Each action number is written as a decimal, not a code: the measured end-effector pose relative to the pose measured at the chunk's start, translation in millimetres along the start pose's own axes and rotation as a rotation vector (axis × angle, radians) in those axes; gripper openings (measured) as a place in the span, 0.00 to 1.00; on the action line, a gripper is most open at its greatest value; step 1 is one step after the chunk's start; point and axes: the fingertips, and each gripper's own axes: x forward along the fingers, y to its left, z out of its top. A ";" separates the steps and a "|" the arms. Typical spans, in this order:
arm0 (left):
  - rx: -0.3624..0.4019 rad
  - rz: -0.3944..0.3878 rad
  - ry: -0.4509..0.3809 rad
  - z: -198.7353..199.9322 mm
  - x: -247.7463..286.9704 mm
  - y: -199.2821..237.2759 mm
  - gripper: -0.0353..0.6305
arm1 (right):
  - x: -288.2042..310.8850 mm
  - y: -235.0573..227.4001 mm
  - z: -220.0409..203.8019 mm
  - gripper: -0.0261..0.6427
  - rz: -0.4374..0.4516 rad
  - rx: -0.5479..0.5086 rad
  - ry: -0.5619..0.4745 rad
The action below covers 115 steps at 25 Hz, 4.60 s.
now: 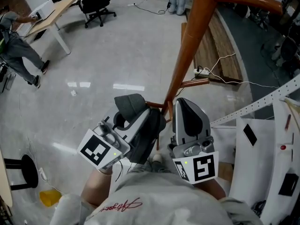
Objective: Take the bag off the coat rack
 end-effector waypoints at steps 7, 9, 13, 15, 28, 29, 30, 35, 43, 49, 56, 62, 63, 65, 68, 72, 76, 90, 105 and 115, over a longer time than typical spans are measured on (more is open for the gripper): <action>0.038 0.006 -0.035 24.0 -2.4 -4.8 0.11 | 1.3 7.1 14.9 0.07 0.018 -0.018 -0.033; 0.038 0.010 -0.043 28.1 -2.6 -6.4 0.11 | 0.8 8.1 17.6 0.07 0.022 -0.021 -0.039; 0.035 0.020 -0.046 32.3 -1.9 -10.3 0.11 | -1.2 8.7 20.7 0.07 0.030 -0.020 -0.040; 0.034 0.026 -0.048 33.5 -2.1 -11.6 0.11 | -2.1 9.4 22.0 0.07 0.038 -0.019 -0.040; 0.056 0.100 -0.096 43.2 -11.2 -27.2 0.11 | -19.3 16.4 31.2 0.07 0.111 -0.020 -0.072; 0.057 0.102 -0.103 43.7 -12.5 -28.9 0.11 | -21.5 18.0 30.4 0.07 0.112 -0.021 -0.069; 0.058 0.102 -0.107 43.6 -13.9 -31.4 0.11 | -24.3 19.5 29.2 0.07 0.111 -0.021 -0.064; 0.060 0.082 -0.116 43.6 -23.5 -46.6 0.11 | -38.9 26.2 30.6 0.07 0.091 -0.030 -0.062; 0.046 0.033 -0.127 51.1 -49.3 -78.1 0.11 | -74.1 53.4 40.5 0.07 0.036 -0.054 -0.044; 0.039 0.012 -0.139 57.3 -74.8 -101.5 0.11 | -101.9 76.5 50.6 0.07 0.003 -0.056 -0.050; 0.039 -0.011 -0.123 51.1 -105.1 -127.4 0.11 | -133.2 105.2 53.8 0.07 -0.037 -0.056 -0.045; 0.032 -0.035 -0.130 52.9 -126.5 -147.2 0.11 | -151.2 125.2 58.4 0.07 -0.057 -0.058 -0.044; 0.034 -0.037 -0.131 53.5 -128.9 -149.2 0.11 | -152.8 127.3 60.2 0.07 -0.059 -0.060 -0.048; 0.040 -0.039 -0.134 54.6 -132.1 -153.2 0.11 | -155.7 130.4 62.9 0.07 -0.063 -0.067 -0.055; 0.037 -0.044 -0.133 55.3 -134.0 -163.1 0.11 | -162.1 134.4 65.5 0.07 -0.059 -0.075 -0.051; 0.038 -0.035 -0.143 61.5 -133.0 -173.4 0.11 | -166.7 135.6 74.1 0.07 -0.037 -0.092 -0.058; 0.026 -0.010 -0.144 63.6 -133.0 -177.4 0.11 | -170.3 136.0 80.8 0.07 -0.014 -0.099 -0.061; 0.037 -0.014 -0.147 68.4 -123.6 -188.3 0.11 | -176.3 134.9 83.5 0.07 0.014 -0.117 -0.067; 0.027 -0.011 -0.137 65.3 -116.6 -187.6 0.11 | -176.4 127.5 80.1 0.07 -0.003 -0.116 -0.056; -0.023 0.013 -0.180 73.0 -116.6 -181.8 0.11 | -176.4 127.6 82.8 0.07 0.003 -0.112 -0.073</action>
